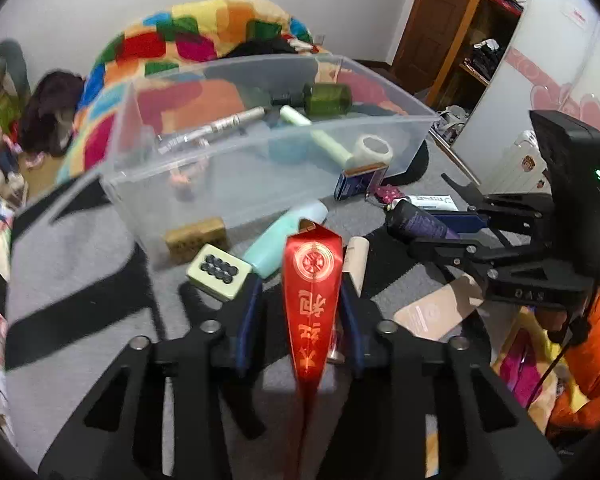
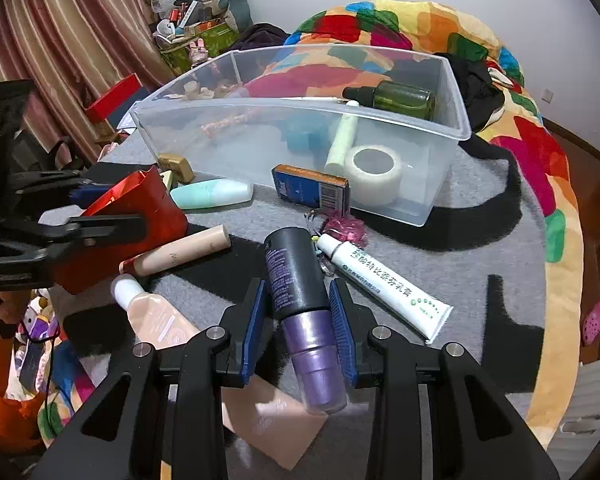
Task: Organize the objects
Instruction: 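Grasp the red packet with the left tool while the right tool grasps the purple-black bottle, then lower the red packet into the box with the left tool while the right tool drops the purple bottle in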
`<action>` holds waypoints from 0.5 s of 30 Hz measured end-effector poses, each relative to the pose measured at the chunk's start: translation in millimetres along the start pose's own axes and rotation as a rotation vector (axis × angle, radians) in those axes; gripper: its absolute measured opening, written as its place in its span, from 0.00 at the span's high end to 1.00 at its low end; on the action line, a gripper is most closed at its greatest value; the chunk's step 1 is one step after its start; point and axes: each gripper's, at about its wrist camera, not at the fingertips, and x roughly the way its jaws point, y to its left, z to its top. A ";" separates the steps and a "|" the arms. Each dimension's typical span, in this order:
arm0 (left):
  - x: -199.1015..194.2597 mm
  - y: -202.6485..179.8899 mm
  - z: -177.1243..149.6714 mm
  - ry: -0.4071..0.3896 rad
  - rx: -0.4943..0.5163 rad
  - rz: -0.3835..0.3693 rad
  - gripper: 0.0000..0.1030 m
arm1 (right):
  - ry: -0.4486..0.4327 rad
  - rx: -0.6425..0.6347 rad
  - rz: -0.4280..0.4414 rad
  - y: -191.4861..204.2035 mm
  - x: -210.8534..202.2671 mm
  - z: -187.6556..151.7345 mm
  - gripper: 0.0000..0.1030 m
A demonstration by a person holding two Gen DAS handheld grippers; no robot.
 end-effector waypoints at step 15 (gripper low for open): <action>-61.5 7.7 -1.2 -0.203 -0.061 0.059 0.77 | -0.133 0.034 -0.015 4.6 -34.7 11.0 0.77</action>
